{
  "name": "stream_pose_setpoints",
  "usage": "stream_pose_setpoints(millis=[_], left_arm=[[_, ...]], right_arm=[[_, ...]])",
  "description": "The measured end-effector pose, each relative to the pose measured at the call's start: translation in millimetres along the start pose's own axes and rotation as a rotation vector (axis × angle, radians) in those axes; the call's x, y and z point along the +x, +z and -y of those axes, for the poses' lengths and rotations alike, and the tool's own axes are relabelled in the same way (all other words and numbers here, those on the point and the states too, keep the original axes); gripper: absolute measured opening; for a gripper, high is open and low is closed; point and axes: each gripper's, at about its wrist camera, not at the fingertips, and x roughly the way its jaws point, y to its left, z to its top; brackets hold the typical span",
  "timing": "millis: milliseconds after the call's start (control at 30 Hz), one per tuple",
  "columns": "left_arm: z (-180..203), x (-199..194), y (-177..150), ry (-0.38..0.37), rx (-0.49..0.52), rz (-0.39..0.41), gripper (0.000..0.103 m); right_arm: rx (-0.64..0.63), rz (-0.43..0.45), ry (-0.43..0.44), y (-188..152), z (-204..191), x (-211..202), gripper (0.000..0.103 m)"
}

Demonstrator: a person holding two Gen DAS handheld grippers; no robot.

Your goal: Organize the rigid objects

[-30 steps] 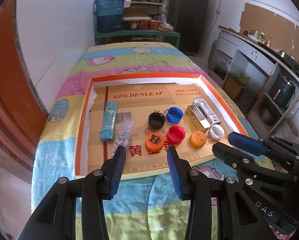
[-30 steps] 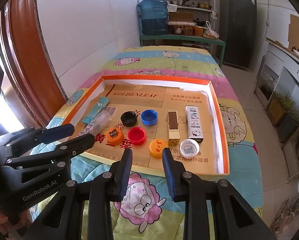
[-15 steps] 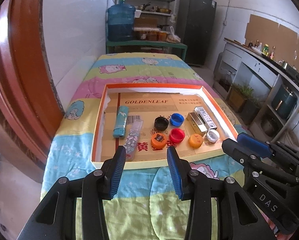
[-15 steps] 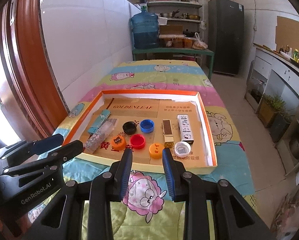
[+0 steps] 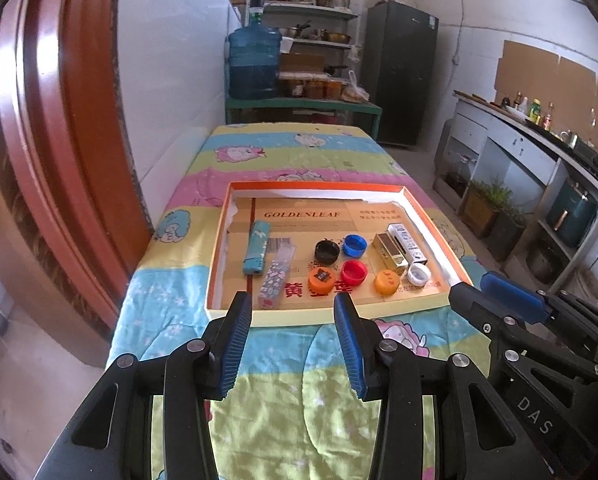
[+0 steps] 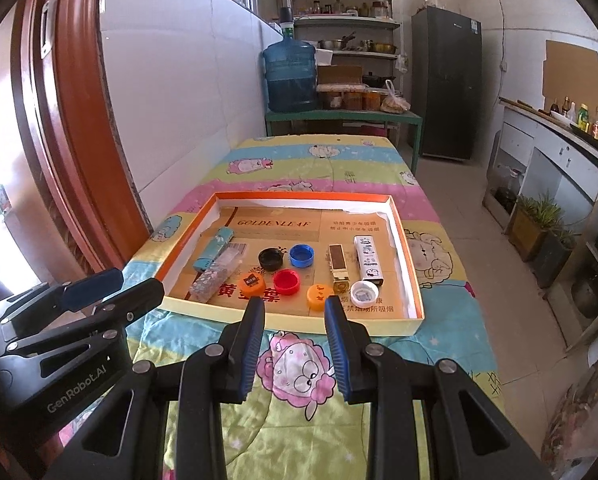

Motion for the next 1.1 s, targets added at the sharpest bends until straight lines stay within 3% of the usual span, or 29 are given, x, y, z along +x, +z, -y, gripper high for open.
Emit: stream_pose_setpoints(millis=[667,1100], left_arm=[[-3,-38,-15,0.032,-0.041,0.010,0.044],[5,-67,-24,0.047,-0.024,0.065,0.044]], right_arm=[[-0.030,0.037,-0.004,-8,-20,-40,0.031],[0.009,0.028,-0.042,-13,-20,-56,0.031]])
